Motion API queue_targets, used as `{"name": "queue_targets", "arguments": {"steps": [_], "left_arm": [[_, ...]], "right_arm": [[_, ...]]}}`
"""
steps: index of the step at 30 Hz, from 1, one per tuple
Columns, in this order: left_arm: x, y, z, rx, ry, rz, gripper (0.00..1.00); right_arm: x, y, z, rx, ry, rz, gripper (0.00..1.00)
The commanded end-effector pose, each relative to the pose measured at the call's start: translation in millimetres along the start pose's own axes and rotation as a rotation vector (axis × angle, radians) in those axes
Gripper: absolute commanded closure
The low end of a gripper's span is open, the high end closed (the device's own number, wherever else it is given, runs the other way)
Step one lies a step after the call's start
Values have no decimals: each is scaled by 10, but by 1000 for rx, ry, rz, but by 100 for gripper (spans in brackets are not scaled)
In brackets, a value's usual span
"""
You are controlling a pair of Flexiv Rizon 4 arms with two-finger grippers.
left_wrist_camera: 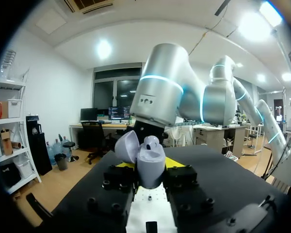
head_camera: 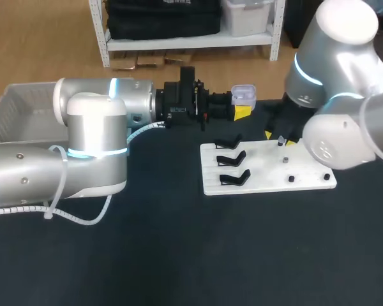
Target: Pick up each earbud case from the left stands, insert the matching earbuds, close the lid, and place the case in the box.
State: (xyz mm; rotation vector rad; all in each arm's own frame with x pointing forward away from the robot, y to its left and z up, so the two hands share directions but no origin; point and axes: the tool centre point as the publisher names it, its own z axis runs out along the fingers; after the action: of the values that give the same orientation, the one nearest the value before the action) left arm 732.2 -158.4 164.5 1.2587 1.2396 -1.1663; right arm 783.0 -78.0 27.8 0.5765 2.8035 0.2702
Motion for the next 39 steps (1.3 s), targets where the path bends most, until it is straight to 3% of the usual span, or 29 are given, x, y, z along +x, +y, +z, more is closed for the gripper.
{"name": "queue_targets", "arguments": {"steps": [1, 6, 39], "left_arm": [[15, -2, 1, -3, -6, 4, 100], [15, -2, 1, -3, -6, 4, 100], [15, -2, 1, -3, -6, 4, 100]], "right_arm": [[-15, -6, 10, 0, -1, 14, 54], [-19, -26, -7, -2, -4, 24, 58], [55, -96, 36, 27, 19, 38, 64]]}}
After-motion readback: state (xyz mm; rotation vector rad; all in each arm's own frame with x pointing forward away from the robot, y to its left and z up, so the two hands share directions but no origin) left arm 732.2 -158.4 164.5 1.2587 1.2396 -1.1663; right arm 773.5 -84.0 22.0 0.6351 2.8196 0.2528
